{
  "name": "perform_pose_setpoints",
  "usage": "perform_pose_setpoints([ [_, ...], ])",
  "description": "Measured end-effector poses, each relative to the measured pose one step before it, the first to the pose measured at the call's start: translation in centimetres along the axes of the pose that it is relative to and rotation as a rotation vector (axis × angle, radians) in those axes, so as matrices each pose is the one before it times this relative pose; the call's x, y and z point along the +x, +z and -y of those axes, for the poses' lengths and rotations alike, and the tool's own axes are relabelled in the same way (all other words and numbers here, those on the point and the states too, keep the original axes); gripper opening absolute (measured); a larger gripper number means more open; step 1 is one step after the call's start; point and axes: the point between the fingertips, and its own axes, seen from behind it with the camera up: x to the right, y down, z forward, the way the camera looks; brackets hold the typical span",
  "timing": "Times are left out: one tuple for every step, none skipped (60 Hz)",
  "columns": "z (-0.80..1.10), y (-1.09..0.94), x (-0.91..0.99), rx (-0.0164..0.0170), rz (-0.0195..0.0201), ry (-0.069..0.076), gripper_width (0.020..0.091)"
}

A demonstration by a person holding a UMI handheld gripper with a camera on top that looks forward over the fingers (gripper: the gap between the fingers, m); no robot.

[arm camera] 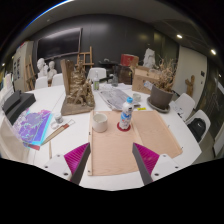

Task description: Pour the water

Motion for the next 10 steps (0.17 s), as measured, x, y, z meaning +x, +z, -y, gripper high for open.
perform_pose_setpoints([
  [0.048,-0.081,0.137,0.00288,-0.00572,-0.0060,0.0857],
  [0.019,-0.063,0.128,0.00304,-0.00772,-0.0102,0.0857],
  [0.017,-0.064,0.145,0.00287,-0.00800,-0.0123,0.0858],
  [0.041,-0.049,0.121,0.00226,-0.00695,-0.0116,0.0857],
  [0.050,-0.065,0.064,0.00174,-0.00508,-0.0091,0.0857],
  [0.021,-0.021,0.040,-0.00014,-0.00011,-0.0039,0.0857],
  [0.069,-0.005,-0.123,0.00070,0.00018,-0.0019,0.0856],
  [0.040,0.016,-0.125,-0.00004,0.00191,0.0003,0.0858],
  [-0.005,0.007,-0.164,-0.00175,0.00223,0.0010,0.0856],
  [-0.033,-0.009,-0.148,-0.00201,0.00196,0.0006,0.0857],
])
